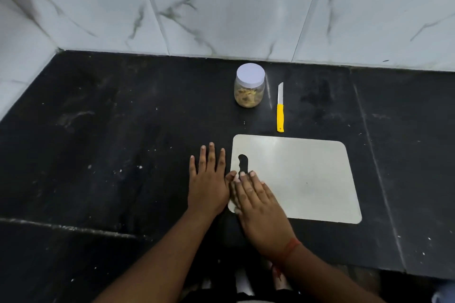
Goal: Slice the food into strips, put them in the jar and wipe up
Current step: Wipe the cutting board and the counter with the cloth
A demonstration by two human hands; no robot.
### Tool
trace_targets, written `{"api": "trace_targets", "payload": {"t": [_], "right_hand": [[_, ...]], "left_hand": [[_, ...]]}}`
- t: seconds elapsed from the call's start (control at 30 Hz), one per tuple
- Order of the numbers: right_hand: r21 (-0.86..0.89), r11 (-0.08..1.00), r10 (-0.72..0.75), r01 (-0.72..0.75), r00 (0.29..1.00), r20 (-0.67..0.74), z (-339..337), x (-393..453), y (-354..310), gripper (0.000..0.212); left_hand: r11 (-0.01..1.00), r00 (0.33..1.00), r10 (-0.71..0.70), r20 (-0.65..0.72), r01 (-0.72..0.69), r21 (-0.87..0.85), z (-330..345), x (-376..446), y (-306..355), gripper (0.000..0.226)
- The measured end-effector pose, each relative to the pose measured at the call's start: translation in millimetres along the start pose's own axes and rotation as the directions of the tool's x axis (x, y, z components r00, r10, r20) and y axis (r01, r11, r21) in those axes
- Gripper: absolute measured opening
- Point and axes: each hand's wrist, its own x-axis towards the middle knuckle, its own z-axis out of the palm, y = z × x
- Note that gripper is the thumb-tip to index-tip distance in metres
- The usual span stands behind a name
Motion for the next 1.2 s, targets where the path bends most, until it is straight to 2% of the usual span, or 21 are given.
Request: {"api": "trace_targets", "payload": {"t": [0.03,0.07,0.17,0.2,0.23,0.33,0.37,0.47,0.5,0.53,0.6,0.63,0.67,0.73,0.77,0.8,0.9,1.03,1.1,1.13,1.2], "right_hand": [[-0.017,0.999,-0.049,0.049,0.999,0.000,-1,-1,4,0.061],[-0.026,0.999,-0.031,0.031,1.000,0.001,-4,0,11,0.060],[0.014,0.963,0.270,-0.270,0.962,-0.033,-9,-1,22,0.059],[0.023,0.952,0.307,-0.307,0.951,-0.040,-8,-3,15,0.060],[0.014,0.963,0.271,-0.271,0.962,-0.036,-5,-5,4,0.060],[-0.044,0.999,-0.002,0.002,1.000,0.001,0,-14,-8,0.059],[-0.055,0.998,-0.005,0.006,1.000,0.006,-2,-12,1,0.058],[-0.016,0.961,0.276,-0.276,0.961,-0.021,-6,-11,13,0.059],[0.005,0.949,0.315,-0.315,0.949,-0.024,-5,-11,8,0.059],[0.011,0.960,0.279,-0.278,0.960,-0.018,-3,-12,0,0.060],[-0.016,0.996,0.083,-0.083,0.997,0.008,1,-16,-7,0.059],[-0.033,0.999,0.037,-0.036,0.999,0.020,0,-17,0,0.058],[-0.035,0.996,0.079,-0.079,0.997,0.024,-3,-15,10,0.058],[0.001,0.948,0.318,-0.318,0.948,-0.003,-10,-11,29,0.059],[0.013,0.919,0.394,-0.393,0.919,-0.016,-11,-12,34,0.059],[0.008,0.920,0.392,-0.392,0.920,-0.025,-11,-14,35,0.060],[-0.007,0.973,0.231,-0.231,0.973,-0.019,-9,-21,37,0.060],[0.002,0.971,0.238,-0.238,0.971,0.002,-10,-21,41,0.059],[-0.021,0.986,0.164,-0.164,0.986,-0.001,-11,-22,47,0.060],[-0.021,0.987,0.159,-0.159,0.987,0.003,-12,-23,56,0.060],[0.024,0.949,0.314,-0.313,0.949,-0.017,-16,-22,71,0.060]], "left_hand": [[1.000,1.000,0.006,-0.001,-0.006,-0.002,0,0,0,0.072],[1.000,1.000,0.010,-0.003,-0.010,-0.005,1,0,-1,0.071],[1.000,1.000,0.024,-0.010,-0.024,-0.003,0,-1,-1,0.073],[1.000,1.000,0.028,-0.007,-0.028,-0.006,0,0,-1,0.073],[0.999,1.000,0.029,-0.006,-0.029,-0.013,0,0,-1,0.073],[0.999,0.999,0.035,-0.014,-0.035,-0.006,0,0,-3,0.072],[0.999,0.999,0.035,-0.015,-0.035,-0.004,0,0,-3,0.072],[0.999,0.999,0.033,-0.016,-0.033,-0.003,1,0,-2,0.072],[1.000,0.999,0.030,-0.017,-0.030,-0.003,0,1,-1,0.072],[1.000,0.999,0.030,-0.020,-0.030,-0.005,0,0,-2,0.072],[0.999,0.999,0.033,-0.025,-0.033,-0.007,0,0,-2,0.072],[0.999,0.999,0.034,-0.027,-0.034,-0.007,0,0,-2,0.072],[0.999,0.999,0.033,-0.030,-0.033,-0.006,0,0,-2,0.072],[1.000,0.999,0.028,-0.041,-0.028,0.000,1,0,-1,0.072],[1.000,0.999,0.025,-0.041,-0.025,0.003,1,0,-1,0.072],[1.000,0.999,0.023,-0.042,-0.023,0.005,1,0,-1,0.073],[1.000,0.998,0.023,-0.058,-0.023,0.003,-2,0,4,0.071],[0.992,0.992,0.123,-0.038,-0.124,-0.020,-1,-5,31,0.070],[0.993,0.993,0.116,-0.019,-0.117,-0.020,2,-5,36,0.070],[0.994,0.994,0.106,-0.010,-0.107,-0.017,3,-5,36,0.070],[0.994,0.994,0.111,0.000,-0.111,-0.002,4,-5,35,0.070]]}}
